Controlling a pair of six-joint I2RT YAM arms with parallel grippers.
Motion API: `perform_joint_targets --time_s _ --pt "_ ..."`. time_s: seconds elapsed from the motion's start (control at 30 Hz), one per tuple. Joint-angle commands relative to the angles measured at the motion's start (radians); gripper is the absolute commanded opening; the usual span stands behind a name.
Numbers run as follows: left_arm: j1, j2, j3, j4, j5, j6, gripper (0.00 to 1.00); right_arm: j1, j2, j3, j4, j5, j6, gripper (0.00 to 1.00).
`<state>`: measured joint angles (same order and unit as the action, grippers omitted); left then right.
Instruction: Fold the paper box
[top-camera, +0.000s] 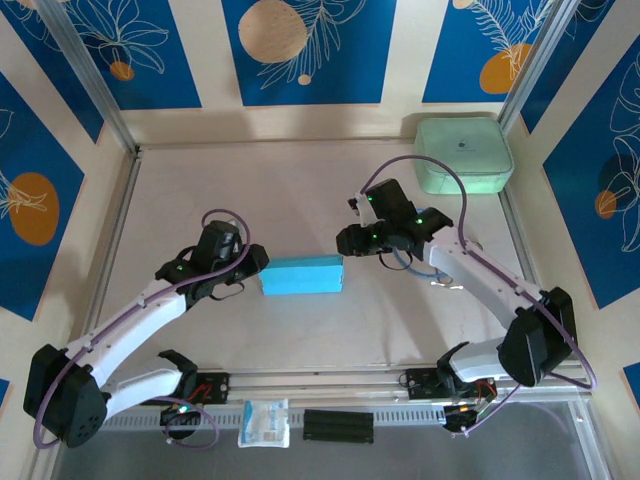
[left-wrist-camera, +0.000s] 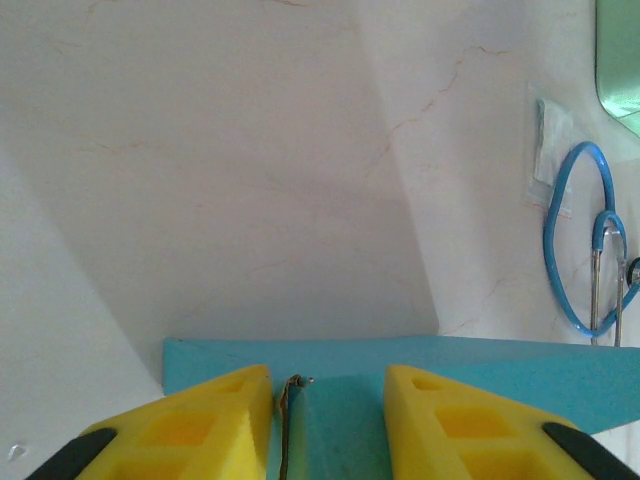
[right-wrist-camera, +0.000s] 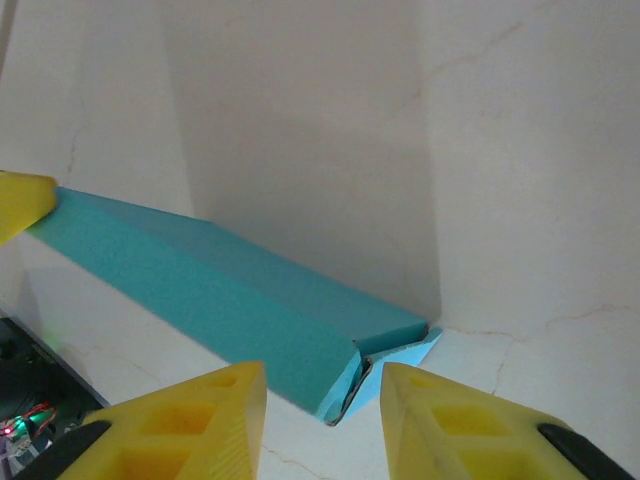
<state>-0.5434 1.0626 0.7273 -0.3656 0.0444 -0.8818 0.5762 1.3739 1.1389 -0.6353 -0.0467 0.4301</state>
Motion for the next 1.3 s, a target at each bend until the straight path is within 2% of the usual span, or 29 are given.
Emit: perform_joint_targets --time_s 0.0,0.23,0.4,0.63,0.73,0.83,0.93,1.13,1.27 --pt "0.003 0.019 -0.002 -0.054 0.018 0.022 0.34 -0.001 0.025 -0.013 -0.009 -0.058 0.043 0.34" --pt "0.004 0.018 -0.037 -0.05 0.029 0.026 0.35 0.001 0.023 -0.173 0.036 -0.014 0.065 0.32" --pt "0.004 0.016 -0.105 -0.037 0.036 0.03 0.37 0.005 0.034 -0.226 0.057 -0.005 0.071 0.31" --pt "0.004 -0.056 -0.063 -0.061 -0.002 0.087 0.66 0.004 0.031 -0.173 0.022 0.021 0.064 0.31" --pt "0.015 -0.098 -0.011 -0.099 -0.063 0.101 0.71 0.004 0.038 -0.149 0.011 0.031 0.054 0.31" --pt "0.04 -0.105 0.016 -0.11 -0.047 0.098 0.71 0.003 0.042 -0.136 0.008 0.031 0.048 0.31" --pt "0.052 -0.091 0.016 -0.099 0.005 0.072 0.67 0.004 0.045 -0.133 0.008 0.03 0.047 0.31" --pt "0.06 -0.091 -0.046 -0.048 0.058 0.023 0.36 0.004 0.045 -0.136 0.006 0.029 0.045 0.31" --pt "0.06 -0.078 -0.117 -0.017 0.098 0.006 0.28 0.005 0.048 -0.143 0.011 0.024 0.045 0.31"
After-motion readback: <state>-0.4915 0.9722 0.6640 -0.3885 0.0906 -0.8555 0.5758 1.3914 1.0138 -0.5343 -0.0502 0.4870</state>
